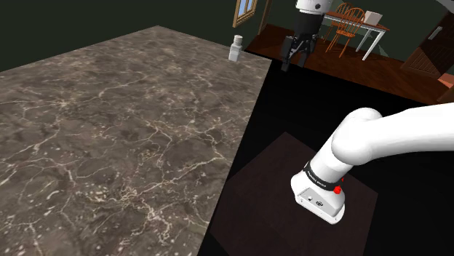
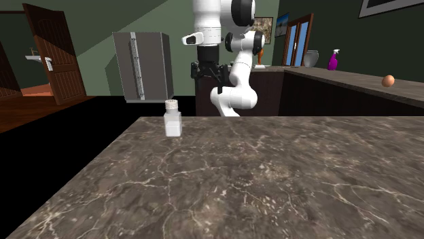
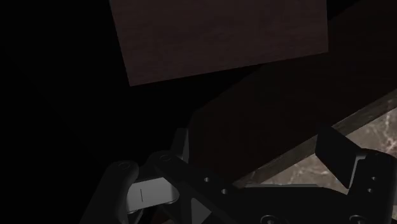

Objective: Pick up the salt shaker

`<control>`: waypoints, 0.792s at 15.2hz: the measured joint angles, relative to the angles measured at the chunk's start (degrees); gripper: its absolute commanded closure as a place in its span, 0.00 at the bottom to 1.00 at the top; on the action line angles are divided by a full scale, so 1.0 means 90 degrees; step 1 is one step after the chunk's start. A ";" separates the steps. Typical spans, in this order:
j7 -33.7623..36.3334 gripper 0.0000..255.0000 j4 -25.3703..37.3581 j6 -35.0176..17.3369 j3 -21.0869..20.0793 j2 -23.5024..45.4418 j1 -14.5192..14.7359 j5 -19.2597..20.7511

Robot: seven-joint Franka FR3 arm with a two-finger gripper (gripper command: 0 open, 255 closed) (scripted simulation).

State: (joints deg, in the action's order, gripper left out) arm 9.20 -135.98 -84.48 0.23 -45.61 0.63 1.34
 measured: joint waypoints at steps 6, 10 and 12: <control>-0.0064 0.00 0.0733 -0.0352 0.0008 0.0972 0.0039 -0.0011; -0.0208 0.00 0.1600 -0.0549 0.0071 0.1922 0.0050 0.0008; -0.0214 0.00 0.2120 -0.0560 0.0049 0.2396 0.0078 -0.0015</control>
State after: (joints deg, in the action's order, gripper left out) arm 7.28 -116.90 -89.52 0.67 -24.04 1.34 1.20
